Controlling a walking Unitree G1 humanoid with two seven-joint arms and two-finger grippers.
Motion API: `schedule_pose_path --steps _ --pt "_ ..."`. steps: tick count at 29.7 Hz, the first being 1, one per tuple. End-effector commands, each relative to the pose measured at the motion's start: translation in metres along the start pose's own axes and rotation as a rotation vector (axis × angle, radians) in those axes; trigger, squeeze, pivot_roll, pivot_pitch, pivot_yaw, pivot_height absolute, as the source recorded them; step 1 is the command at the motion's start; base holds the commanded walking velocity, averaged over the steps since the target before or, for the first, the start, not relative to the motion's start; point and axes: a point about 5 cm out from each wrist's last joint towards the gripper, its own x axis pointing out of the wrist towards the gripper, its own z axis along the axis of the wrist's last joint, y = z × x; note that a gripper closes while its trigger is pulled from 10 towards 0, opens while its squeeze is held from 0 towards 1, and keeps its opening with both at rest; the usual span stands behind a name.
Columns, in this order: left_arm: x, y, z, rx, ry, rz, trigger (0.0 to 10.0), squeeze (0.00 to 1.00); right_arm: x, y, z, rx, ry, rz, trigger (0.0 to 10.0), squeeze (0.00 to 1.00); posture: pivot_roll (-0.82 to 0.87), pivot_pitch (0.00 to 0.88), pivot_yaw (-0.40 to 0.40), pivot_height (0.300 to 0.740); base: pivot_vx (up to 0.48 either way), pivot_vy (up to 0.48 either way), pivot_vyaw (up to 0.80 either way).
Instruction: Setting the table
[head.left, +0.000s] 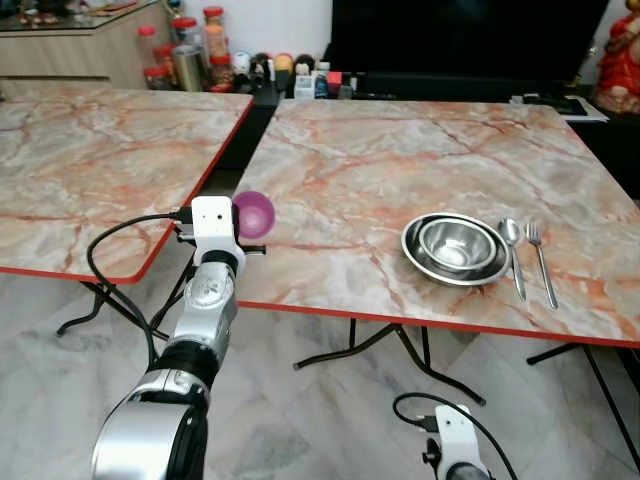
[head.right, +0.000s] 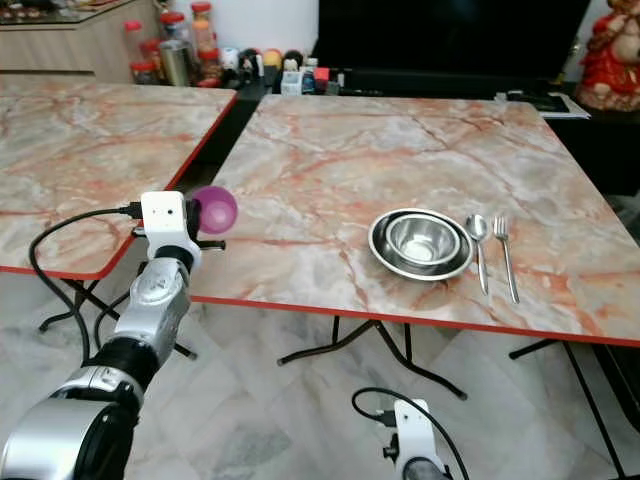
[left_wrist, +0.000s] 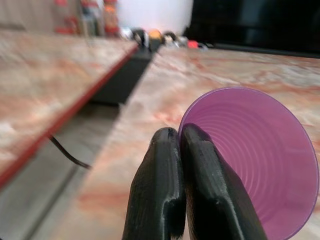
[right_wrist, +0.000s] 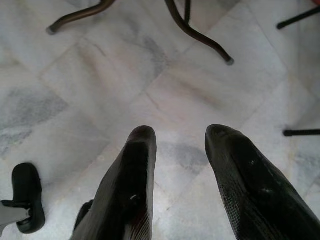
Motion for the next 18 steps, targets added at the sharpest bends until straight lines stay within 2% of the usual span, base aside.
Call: schedule_pose_path --steps 1,4,10,18 --pt "0.002 -0.007 0.0 -0.06 0.021 -0.043 10.0 0.0 0.0 0.001 0.0 0.014 0.003 -0.002 10.0 0.0 -0.09 0.0 0.02 0.728 0.0 0.0 0.0" --pt "0.005 -0.013 0.007 -0.118 0.008 -0.112 10.0 0.0 0.0 0.002 -0.002 0.016 0.012 -0.001 10.0 0.0 -0.08 0.0 0.019 0.728 0.0 0.0 0.0" --pt "0.009 -0.019 0.018 -0.113 -0.006 -0.194 10.0 0.0 0.0 0.006 -0.003 0.007 0.018 0.017 10.0 0.0 -0.08 0.0 0.024 0.728 0.305 0.0 -0.14" --pt "0.008 -0.022 0.02 -0.116 -0.014 -0.239 10.0 0.0 -0.001 0.006 -0.003 0.025 0.018 0.011 10.0 0.0 -0.08 0.0 0.027 0.728 0.344 0.0 0.0"
